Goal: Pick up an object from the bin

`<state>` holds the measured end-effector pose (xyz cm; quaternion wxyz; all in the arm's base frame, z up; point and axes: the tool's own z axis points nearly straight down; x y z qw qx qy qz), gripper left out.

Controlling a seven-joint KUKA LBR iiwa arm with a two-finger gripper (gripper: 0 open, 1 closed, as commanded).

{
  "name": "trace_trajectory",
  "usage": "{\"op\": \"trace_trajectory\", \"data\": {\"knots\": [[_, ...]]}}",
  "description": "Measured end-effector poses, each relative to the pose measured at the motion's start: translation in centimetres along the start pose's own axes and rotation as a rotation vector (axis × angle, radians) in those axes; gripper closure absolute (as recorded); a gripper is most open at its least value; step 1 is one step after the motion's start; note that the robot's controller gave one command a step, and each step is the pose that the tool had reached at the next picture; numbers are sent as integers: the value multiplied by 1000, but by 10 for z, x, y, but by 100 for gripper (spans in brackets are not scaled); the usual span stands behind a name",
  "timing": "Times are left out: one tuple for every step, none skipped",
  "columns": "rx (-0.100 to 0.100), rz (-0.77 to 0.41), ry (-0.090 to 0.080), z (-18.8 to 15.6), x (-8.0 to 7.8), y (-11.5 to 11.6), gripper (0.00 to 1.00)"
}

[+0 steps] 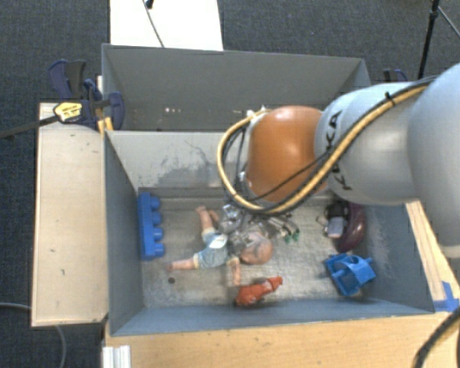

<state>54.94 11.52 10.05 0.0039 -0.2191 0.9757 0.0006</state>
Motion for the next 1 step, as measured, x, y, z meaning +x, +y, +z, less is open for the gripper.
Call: {"op": "trace_trajectory", "data": {"knots": [[0,1,3,-8,0,0,100]]}}
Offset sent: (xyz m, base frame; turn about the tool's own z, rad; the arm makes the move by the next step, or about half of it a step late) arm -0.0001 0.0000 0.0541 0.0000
